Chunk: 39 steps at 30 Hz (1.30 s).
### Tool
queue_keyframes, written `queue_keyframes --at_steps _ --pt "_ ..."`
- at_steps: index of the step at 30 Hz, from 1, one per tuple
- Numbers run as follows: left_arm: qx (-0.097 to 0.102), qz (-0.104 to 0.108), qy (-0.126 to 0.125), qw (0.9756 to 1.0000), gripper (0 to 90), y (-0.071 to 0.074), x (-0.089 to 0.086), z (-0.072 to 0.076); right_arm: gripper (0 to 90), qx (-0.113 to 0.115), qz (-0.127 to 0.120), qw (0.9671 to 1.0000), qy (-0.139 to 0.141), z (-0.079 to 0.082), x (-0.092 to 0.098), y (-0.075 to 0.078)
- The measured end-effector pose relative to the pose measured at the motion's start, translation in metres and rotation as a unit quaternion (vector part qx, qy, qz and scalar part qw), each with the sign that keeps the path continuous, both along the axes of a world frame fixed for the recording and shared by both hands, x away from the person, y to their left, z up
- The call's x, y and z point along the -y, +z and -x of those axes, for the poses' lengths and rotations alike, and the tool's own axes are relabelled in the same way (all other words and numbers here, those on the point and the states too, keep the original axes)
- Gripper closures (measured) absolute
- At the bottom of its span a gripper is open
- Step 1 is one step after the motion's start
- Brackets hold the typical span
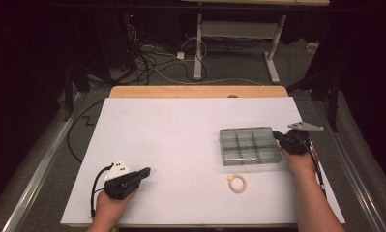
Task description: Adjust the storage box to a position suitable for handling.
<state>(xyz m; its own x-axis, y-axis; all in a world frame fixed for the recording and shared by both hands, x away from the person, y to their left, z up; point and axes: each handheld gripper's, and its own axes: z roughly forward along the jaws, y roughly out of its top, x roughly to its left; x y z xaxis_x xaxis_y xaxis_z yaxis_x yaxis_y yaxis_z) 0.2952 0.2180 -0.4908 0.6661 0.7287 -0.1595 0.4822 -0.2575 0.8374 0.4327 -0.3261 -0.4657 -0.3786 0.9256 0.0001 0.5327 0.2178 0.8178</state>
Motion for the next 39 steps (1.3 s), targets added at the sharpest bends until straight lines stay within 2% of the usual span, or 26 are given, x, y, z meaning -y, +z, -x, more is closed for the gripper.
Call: queue_keyframes --at_steps 5,14,21,24,25,27,30,33,35,39 --pt "0.0 0.0 -0.002 1.0 87.9 0.0 0.0 0.0 90.0 -0.001 -0.008 0.9998 0.019 0.001 -0.021 -0.001" --pt "-0.001 0.0 -0.002 1.0 87.9 0.0 0.0 0.0 90.0 0.0 -0.003 0.9981 0.062 0.005 -0.059 0.0" --pt "-0.001 0.001 -0.003 1.0 87.8 0.0 0.0 0.0 90.0 0.001 0.011 0.9951 0.099 0.011 -0.093 0.002" --pt "-0.002 0.001 -0.003 1.0 87.9 0.0 0.0 0.0 90.0 -0.001 0.007 0.9942 0.107 0.013 -0.102 0.001" --pt "-0.002 0.001 -0.003 1.0 87.9 0.0 0.0 0.0 90.0 -0.001 0.003 0.9931 0.117 0.017 -0.111 -0.001" --pt "-0.002 0.002 -0.003 1.0 87.9 0.0 0.0 0.0 90.0 -0.001 0.002 0.9926 0.122 0.018 -0.114 -0.001" --pt "-0.003 0.003 -0.004 1.0 87.9 0.0 0.0 0.0 90.0 -0.002 -0.003 0.9899 0.142 0.026 -0.128 -0.002" --pt "-0.002 0.002 -0.004 1.0 87.9 0.0 0.0 0.0 90.0 0.0 -0.001 0.9881 0.154 0.032 -0.136 -0.002" --pt "-0.001 0.002 -0.004 1.0 87.8 0.0 0.0 0.0 90.0 0.001 0.005 0.9881 0.154 0.035 -0.136 -0.001" --pt "-0.002 0.004 -0.004 1.0 87.9 0.0 0.0 0.0 90.0 0.003 -0.005 0.9896 0.143 0.048 -0.128 -0.001"
